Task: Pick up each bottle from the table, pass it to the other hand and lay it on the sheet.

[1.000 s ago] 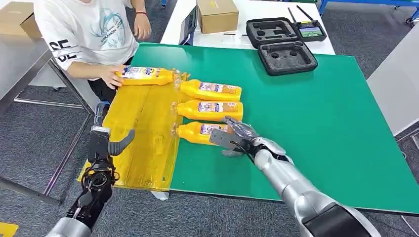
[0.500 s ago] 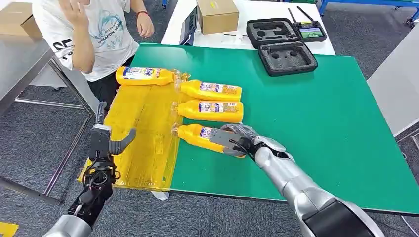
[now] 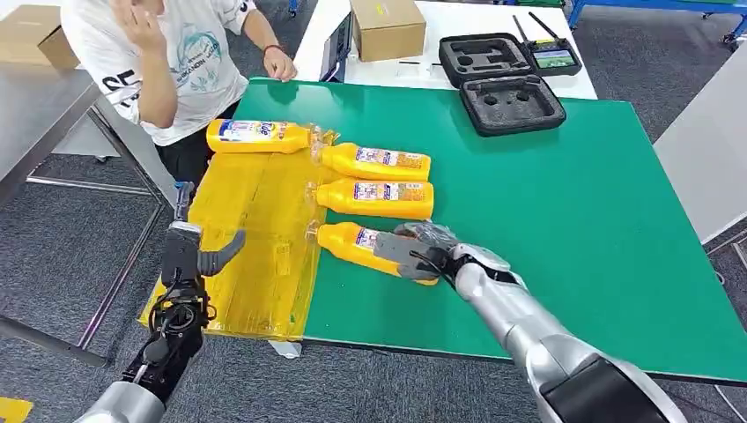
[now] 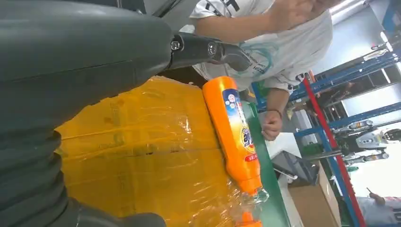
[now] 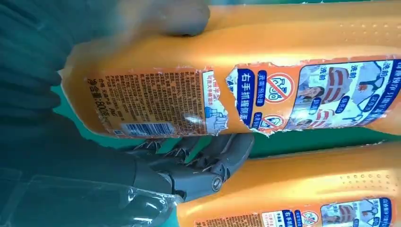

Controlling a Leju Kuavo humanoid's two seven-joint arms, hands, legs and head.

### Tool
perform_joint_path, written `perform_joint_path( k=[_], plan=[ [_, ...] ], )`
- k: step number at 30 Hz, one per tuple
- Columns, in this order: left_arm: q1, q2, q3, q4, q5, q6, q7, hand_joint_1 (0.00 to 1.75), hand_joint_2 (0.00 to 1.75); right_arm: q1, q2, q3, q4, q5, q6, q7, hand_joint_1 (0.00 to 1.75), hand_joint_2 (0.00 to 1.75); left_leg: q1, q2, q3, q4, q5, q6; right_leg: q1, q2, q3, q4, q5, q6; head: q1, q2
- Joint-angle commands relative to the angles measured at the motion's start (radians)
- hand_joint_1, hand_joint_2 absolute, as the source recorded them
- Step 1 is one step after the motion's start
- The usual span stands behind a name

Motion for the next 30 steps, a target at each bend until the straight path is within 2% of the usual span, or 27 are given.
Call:
perform_joint_path(
  k=[1, 3, 5, 6, 9, 13, 15, 17, 20, 23, 26, 30],
  plan=[
    [-0.022, -0.008, -0.018, 0.043, 0.001, -0.009, 0.010, 0.00, 1.75, 0.041, -0.004, -0.042, 0.004, -0.112, -0.030, -0.159, 1.75, 1.75, 0.001, -0.003, 0.005, -0.001, -0.002, 0.001, 0.002, -0.005, 0.007, -0.002, -0.003, -0.002, 0.000, 0.000],
    [0.007, -0.010, 0.002, 0.010, 0.027, -0.031, 0.008, 0.00, 1.75, 0.073, 0.006, -0.121, -0.097, -0.231, -0.068, -0.314, 1.75, 1.75, 0.001, -0.002, 0.006, -0.001, -0.002, 0.001, 0.002, -0.003, 0.007, -0.002, -0.003, -0.003, 0.000, 0.000],
    [0.030, -0.012, 0.014, -0.019, 0.053, -0.057, 0.009, 0.00, 1.75, 0.104, 0.017, -0.169, -0.181, -0.322, -0.054, -0.380, 1.75, 1.75, 0.000, -0.001, 0.004, -0.001, -0.002, 0.001, 0.001, -0.002, 0.005, -0.001, -0.002, -0.002, 0.000, 0.000],
    [0.050, -0.015, 0.024, -0.046, 0.090, -0.091, 0.014, 0.00, 1.75, 0.125, 0.018, -0.181, -0.234, -0.351, -0.090, -0.409, 1.75, 1.75, 0.000, 0.001, 0.005, -0.001, -0.003, 0.001, 0.001, 0.000, 0.005, -0.001, -0.002, -0.002, 0.000, 0.000],
    [0.080, -0.010, 0.021, -0.090, 0.114, -0.116, 0.021, 0.00, 1.75, 0.138, 0.016, -0.161, -0.279, -0.359, -0.111, -0.404, 1.75, 1.75, -0.001, 0.002, -0.001, -0.001, -0.001, 0.001, 0.000, 0.001, -0.001, 0.001, -0.001, -0.001, -0.001, 0.000],
    [0.135, -0.010, 0.022, -0.180, 0.200, -0.179, 0.051, 0.00, 1.75, 0.171, 0.038, -0.182, -0.318, -0.416, -0.181, -0.470, 1.75, 1.75, 0.000, -0.001, 0.001, 0.001, -0.003, 0.001, 0.001, -0.002, 0.002, 0.000, -0.003, -0.001, 0.000, 0.000],
    [0.165, -0.006, 0.015, -0.225, 0.220, -0.195, 0.061, 0.00, 1.75, 0.180, 0.045, -0.176, -0.328, -0.432, -0.184, -0.476, 1.75, 1.75, 0.000, 0.003, 0.001, 0.001, -0.004, 0.001, 0.001, 0.002, 0.002, 0.000, -0.003, -0.001, 0.000, 0.000],
    [0.183, -0.005, 0.013, -0.255, 0.239, -0.205, 0.071, 0.00, 1.75, 0.188, 0.049, -0.182, -0.342, -0.447, -0.206, -0.491, 1.75, 1.75, 0.000, 0.001, -0.003, 0.000, -0.002, 0.001, 0.000, 0.001, -0.002, 0.000, -0.002, 0.000, 0.000, 0.000],
    [0.221, -0.004, 0.002, -0.329, 0.284, -0.240, 0.084, 0.00, 1.75, 0.201, 0.054, -0.180, -0.350, -0.471, -0.216, -0.497, 1.75, 1.75, 0.000, 0.000, -0.002, 0.000, -0.003, 0.001, 0.001, 0.000, -0.001, 0.000, -0.003, -0.001, 0.000, 0.000],
    [0.261, 0.007, -0.031, -0.420, 0.360, -0.332, 0.136, 0.00, 1.75, 0.225, 0.051, -0.177, -0.347, -0.480, -0.233, -0.492, 1.75, 1.75, 0.000, 0.001, -0.003, 0.000, -0.002, 0.000, 0.001, 0.000, -0.003, 0.000, -0.002, -0.001, 0.000, 0.000],
    [0.268, 0.006, -0.039, -0.437, 0.361, -0.331, 0.140, 0.00, 1.75, 0.232, 0.047, -0.174, -0.344, -0.482, -0.240, -0.499, 1.75, 1.75, 0.001, 0.000, 0.000, 0.001, -0.004, 0.001, 0.001, -0.001, 0.001, 0.000, -0.003, -0.001, 0.000, 0.000],
    [0.263, 0.007, -0.040, -0.427, 0.360, -0.331, 0.139, 0.00, 1.75, 0.229, 0.049, -0.175, -0.340, -0.485, -0.240, -0.499, 1.75, 1.75, 0.000, 0.000, -0.003, 0.000, -0.002, 0.001, 0.000, -0.001, -0.002, 0.000, -0.002, 0.000, 0.000, 0.000]
  ],
)
